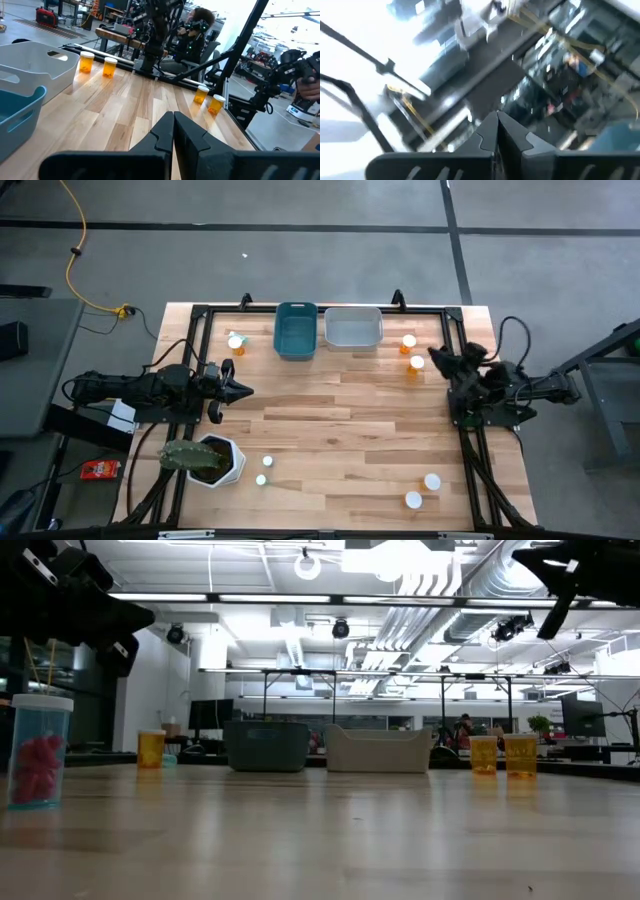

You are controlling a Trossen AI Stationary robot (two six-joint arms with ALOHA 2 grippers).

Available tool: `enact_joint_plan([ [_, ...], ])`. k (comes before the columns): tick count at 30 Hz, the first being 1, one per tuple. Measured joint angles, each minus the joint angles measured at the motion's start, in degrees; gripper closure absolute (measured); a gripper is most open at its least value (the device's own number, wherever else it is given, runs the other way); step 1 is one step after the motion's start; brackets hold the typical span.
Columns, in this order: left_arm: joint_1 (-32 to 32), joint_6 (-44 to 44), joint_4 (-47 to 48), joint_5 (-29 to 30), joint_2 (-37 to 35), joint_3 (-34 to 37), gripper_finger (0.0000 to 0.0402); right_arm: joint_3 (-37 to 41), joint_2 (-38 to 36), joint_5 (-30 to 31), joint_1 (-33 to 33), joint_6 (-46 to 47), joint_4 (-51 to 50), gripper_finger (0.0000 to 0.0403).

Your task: Pick and place medicine bottles into bin by pill shape (circle, oval)

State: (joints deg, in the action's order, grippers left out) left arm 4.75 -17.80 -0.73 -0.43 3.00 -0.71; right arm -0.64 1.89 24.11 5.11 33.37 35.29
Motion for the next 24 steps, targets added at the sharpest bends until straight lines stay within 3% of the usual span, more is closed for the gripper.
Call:
enact_joint_plan([
  [6,0.0,0.0,0.0,0.0,0.0,0.0,0.0401,-6.0,5.5,-0.3,0.0,-3.9,-0.8,0.0402],
  [18,0.1,-0.2,-1.1,0.1,0.0,0.0,0.0401,-28.2,25.3,-0.1,0.0,-9.4,-25.5,0.0402],
  [22,0.1,-8.5,-7.0,0.8,0.0,0.0,0.0401,-32.8,29.5,0.3,0.0,-9.9,-29.7,0.0402],
  [24,0.1,-13.1,-13.6,3.9,0.0,0.0,0.0401,-34.2,31.1,0.3,0.0,-10.1,-29.9,0.0402],
])
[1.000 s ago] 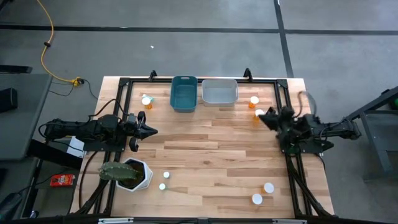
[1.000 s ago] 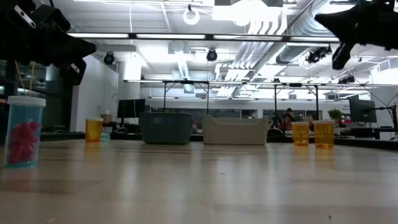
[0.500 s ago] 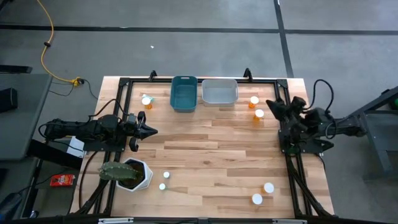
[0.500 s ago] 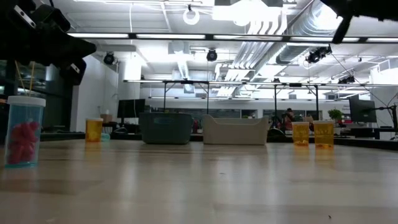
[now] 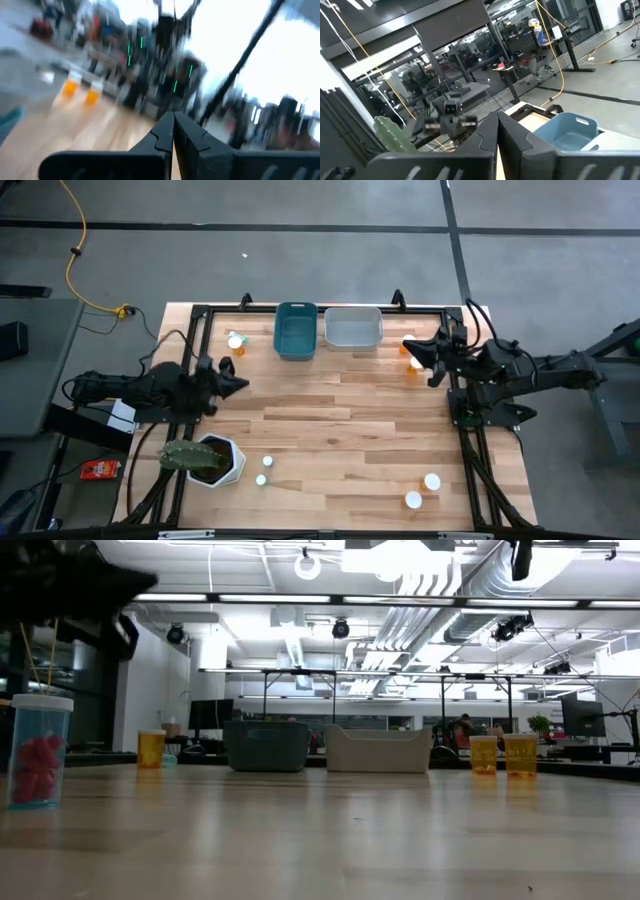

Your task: Pick and place medicine bottles into bin by pill shape (circle, oval)

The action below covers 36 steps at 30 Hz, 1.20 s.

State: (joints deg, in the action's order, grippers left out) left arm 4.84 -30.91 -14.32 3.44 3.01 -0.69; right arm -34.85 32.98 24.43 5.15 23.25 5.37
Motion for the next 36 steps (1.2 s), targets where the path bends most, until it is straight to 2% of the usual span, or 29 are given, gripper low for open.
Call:
enact_joint_plan([
  [4,0.0,1.2,-15.4,4.9,0.8,-0.6,0.04,-1.7,2.4,0.0,0.0,-0.2,0.0,0.0402],
  [6,0.0,2.2,-15.7,6.3,2.1,-3.5,0.0394,-2.1,3.2,0.0,0.0,0.2,0.0,0.0402],
  [11,0.0,6.8,-3.1,7.8,10.7,-16.1,0.0354,-2.6,4.2,0.0,0.0,-0.1,0.3,0.0402],
  [17,0.0,16.5,12.8,11.1,24.3,-33.7,0.0276,-2.6,4.1,0.0,0.0,-1.5,0.4,0.0402],
  [21,0.0,17.6,19.1,13.6,29.5,-40.6,0.0225,-2.6,4.1,0.0,0.0,-2.7,0.4,0.0402],
  [28,0.0,17.6,19.0,11.9,31.9,-41.9,0.0171,-2.6,4.1,0.0,0.0,-2.8,0.4,0.0402],
  [33,0.0,17.6,19.7,11.7,31.9,-41.9,0.0168,-2.6,4.1,-0.1,0.0,-2.8,0.4,0.0399],
  [36,0.0,17.6,19.7,11.8,31.9,-41.9,0.0169,-2.6,4.2,1.4,0.0,-2.2,0.4,0.0381],
])
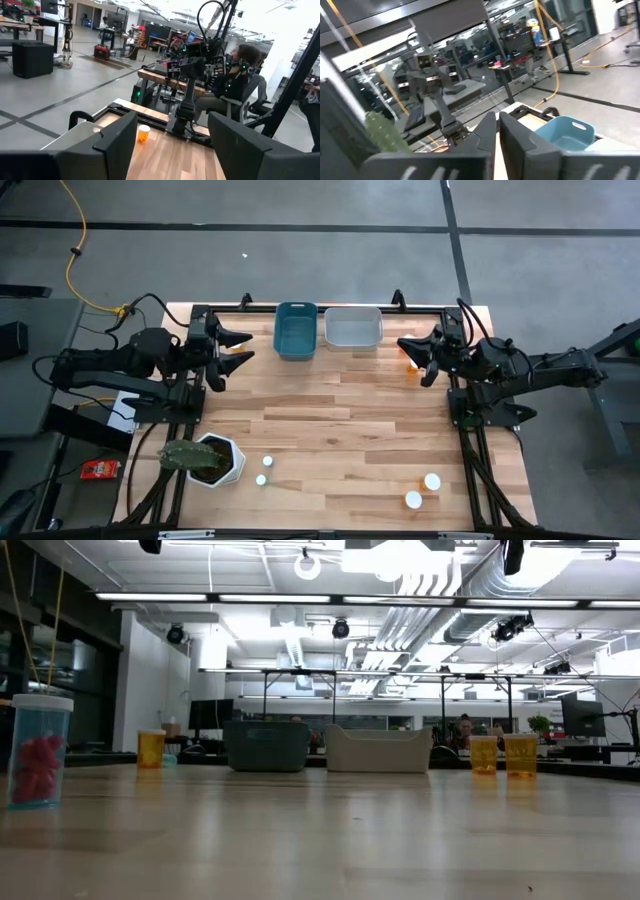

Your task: Pick and place medicine bottles into bin by pill shape (circle, oval)

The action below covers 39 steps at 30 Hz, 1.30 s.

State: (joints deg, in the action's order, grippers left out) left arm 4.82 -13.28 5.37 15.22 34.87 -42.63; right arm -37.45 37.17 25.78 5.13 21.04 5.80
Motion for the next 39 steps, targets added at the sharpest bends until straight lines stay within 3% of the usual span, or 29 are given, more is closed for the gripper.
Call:
enact_joint_plan([
  [6,0.0,0.0,0.0,0.3,0.0,0.0,0.0169,-0.4,1.1,2.2,-3.6,6.1,-4.4,0.0284],
  [12,0.0,0.0,0.0,0.4,0.0,0.0,0.0169,-7.6,3.7,2.6,-11.8,16.3,-32.5,0.0176],
  [17,0.0,0.0,0.0,0.4,0.0,0.0,0.0169,-13.0,8.5,2.4,-18.9,19.5,-52.9,0.0113],
  [23,0.0,0.0,0.0,0.4,0.0,0.0,0.0169,-12.8,14.1,-1.9,-26.4,24.8,-63.4,0.0093],
  [27,0.0,0.0,0.0,0.4,0.0,0.0,0.0169,-10.8,18.1,-8.1,-30.4,25.1,-62.8,0.0093],
  [39,0.0,0.0,0.0,0.4,0.0,0.0,0.0169,-9.4,30.1,-12.6,-36.3,24.9,-62.0,0.0092],
])
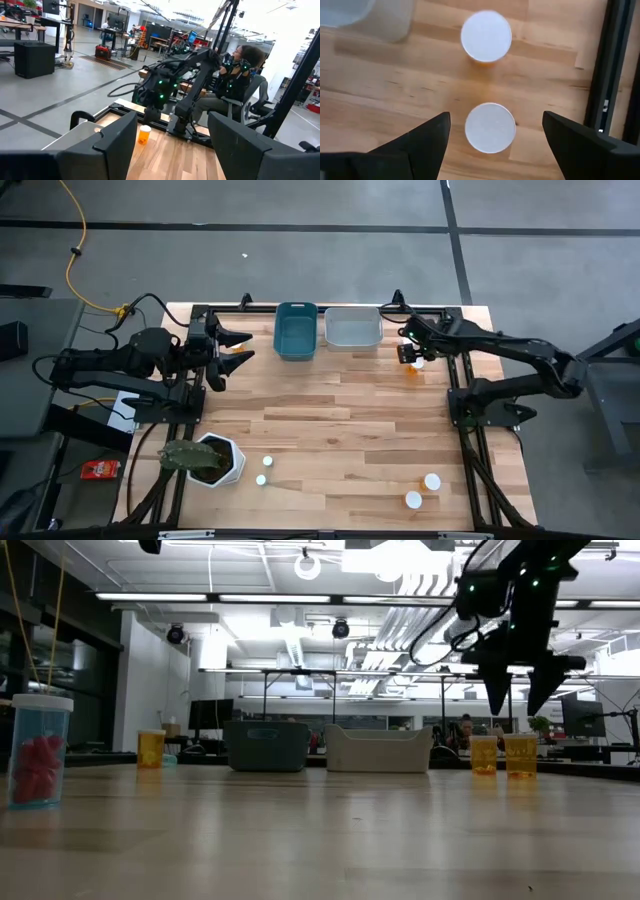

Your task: Pick and place medicine bottles into bin by pill shape (circle, oval)

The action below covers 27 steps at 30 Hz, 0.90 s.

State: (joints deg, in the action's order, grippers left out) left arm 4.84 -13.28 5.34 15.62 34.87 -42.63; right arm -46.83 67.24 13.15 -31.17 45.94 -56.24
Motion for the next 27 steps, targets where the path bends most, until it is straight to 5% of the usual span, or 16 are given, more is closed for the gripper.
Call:
enact_joint_plan([
  [10,0.0,0.0,0.0,0.0,0.0,0.0,0.0169,0.1,7.6,-6.2,-2.3,-2.4,1.7,0.0092],
  [27,0.0,0.0,0.0,0.0,0.0,0.0,0.0169,0.1,14.1,-6.3,-2.3,-2.3,2.2,0.0094],
])
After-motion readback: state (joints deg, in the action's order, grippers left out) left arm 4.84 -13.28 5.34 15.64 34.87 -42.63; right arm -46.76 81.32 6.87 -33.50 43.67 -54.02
